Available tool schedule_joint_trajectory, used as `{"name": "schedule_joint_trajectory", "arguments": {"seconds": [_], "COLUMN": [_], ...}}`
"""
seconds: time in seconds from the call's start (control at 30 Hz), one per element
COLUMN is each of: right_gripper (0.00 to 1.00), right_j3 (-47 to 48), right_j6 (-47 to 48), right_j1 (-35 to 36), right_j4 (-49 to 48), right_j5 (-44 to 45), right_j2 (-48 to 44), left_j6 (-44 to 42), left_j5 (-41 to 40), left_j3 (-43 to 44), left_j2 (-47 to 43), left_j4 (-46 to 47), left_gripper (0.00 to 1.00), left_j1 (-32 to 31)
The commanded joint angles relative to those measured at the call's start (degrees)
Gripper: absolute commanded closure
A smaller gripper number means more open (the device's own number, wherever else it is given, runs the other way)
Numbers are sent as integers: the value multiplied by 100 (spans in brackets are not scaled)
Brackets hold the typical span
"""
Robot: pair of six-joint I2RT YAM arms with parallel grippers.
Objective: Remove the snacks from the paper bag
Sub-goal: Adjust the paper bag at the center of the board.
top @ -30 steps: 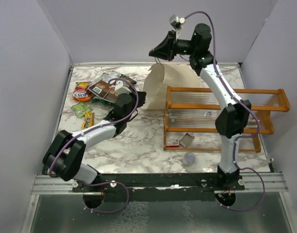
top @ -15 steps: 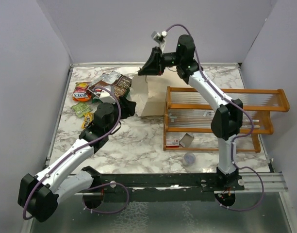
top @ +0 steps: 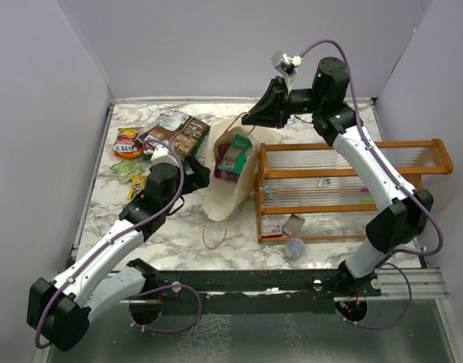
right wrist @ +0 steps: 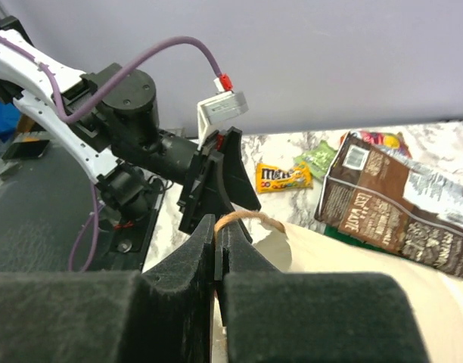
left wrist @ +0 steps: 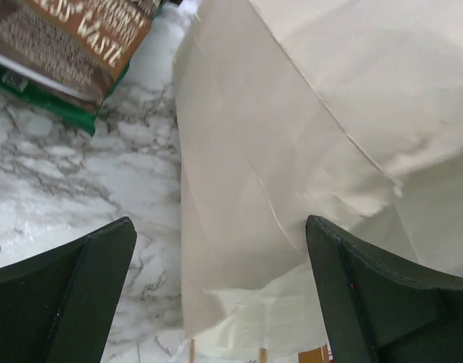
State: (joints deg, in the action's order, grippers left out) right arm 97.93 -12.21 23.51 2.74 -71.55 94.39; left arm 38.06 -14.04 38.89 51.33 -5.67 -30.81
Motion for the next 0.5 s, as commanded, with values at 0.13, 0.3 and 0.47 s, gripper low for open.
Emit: {"name": "schedule_joint_trajectory", "arguments": {"seconds": [0.13,0.3,0.47], "right_gripper": [99,99,99], "right_j3": [-63,58,97], "right_j6": [-344,-623,-690], "right_j1": [-10,-12,-7], "right_j4": [-404,-642,-615], "right_j5": [5,295,568], "right_j2": [133,322,465], "left_j6": [1217,1361,947], "left_j5": [152,1008,1438], "left_j3": [-512,-1215,-1592], "left_j2": [46,-772,-1807], "left_j4": [-872,-370,126], "left_gripper": [1,2,7], "left_j1": [48,33,31]}}
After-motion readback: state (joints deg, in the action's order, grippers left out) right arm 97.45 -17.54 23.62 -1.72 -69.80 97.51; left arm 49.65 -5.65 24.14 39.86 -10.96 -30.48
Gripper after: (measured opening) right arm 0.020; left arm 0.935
